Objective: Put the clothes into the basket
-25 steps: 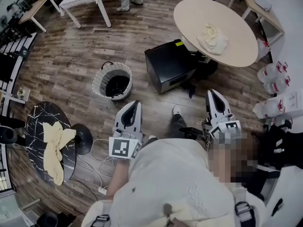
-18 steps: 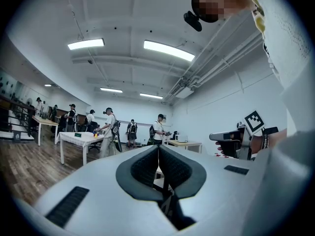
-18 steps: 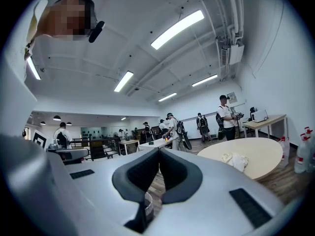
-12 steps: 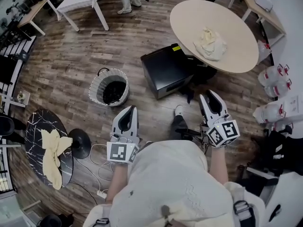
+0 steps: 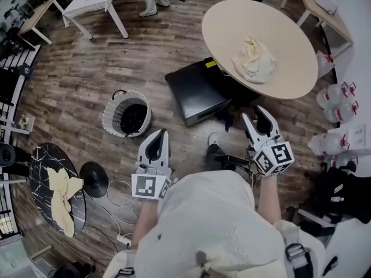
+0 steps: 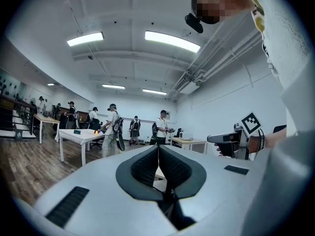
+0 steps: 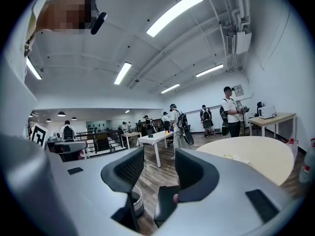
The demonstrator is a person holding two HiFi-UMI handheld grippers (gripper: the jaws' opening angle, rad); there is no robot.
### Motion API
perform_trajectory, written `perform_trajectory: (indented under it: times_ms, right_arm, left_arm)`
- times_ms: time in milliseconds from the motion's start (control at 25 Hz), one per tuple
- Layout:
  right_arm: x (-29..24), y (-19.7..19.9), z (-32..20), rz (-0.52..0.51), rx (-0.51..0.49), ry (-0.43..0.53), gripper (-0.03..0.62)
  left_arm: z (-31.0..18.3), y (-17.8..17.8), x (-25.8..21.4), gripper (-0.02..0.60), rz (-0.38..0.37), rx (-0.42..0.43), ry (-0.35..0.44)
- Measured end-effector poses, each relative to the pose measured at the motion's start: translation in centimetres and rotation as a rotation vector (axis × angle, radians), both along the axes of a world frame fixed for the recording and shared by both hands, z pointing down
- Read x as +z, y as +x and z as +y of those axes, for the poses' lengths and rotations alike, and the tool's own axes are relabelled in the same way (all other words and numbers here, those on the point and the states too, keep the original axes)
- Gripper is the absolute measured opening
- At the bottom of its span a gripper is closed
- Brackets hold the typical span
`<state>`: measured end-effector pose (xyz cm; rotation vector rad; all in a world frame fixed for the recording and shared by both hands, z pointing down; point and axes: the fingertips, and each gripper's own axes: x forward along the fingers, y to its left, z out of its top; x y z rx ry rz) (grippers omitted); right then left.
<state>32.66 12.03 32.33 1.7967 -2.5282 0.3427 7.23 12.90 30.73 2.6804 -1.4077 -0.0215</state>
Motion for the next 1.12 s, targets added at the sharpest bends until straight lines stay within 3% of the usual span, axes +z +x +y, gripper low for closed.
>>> perform_trajectory:
  times_ms: [440, 800, 1120]
  right_arm:
    - [1.9, 10.1, -6.9, -0.087, 0.121, -0.018, 0.222]
    - [4.0, 18.6, -13.1, -0.072, 0.131, -0.082, 0.244]
    - [5.1, 26.4, -19.8, -0.041, 0.111, -0.101, 0.255]
  left_arm:
    - [-8.4, 9.5, 1.2, 0.021, -0.027, 0.106, -0.035]
    - [-15.4, 18.3, 1.8, 0.021, -0.015, 0.131, -0.068]
    - [-21.6, 26.8, 1.9, 0.021, -0.005, 0.143, -0.044]
